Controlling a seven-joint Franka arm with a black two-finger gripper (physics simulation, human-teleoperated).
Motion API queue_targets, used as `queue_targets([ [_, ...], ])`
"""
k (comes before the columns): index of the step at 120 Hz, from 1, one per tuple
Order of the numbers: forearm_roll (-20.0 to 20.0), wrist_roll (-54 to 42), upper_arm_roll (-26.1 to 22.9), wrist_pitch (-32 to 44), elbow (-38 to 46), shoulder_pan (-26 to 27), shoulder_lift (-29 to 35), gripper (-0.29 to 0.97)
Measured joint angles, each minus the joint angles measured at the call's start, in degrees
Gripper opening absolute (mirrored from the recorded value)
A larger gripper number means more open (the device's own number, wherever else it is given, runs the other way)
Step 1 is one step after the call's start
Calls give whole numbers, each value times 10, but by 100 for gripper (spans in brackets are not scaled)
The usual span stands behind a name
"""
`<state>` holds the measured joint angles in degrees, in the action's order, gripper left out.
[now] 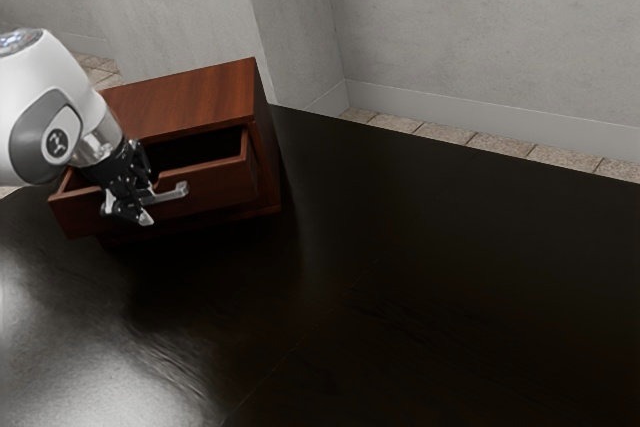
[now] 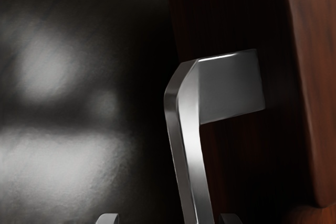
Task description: Pull the drawer handle with one arm to open the drawer
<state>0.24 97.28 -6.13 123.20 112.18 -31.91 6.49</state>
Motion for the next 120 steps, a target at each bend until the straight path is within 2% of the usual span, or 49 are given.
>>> queue_targets([
  [81,-5,0,0,6,59,11,55,16],
  [120,-28,-5,0,6,87,11,83,19],
])
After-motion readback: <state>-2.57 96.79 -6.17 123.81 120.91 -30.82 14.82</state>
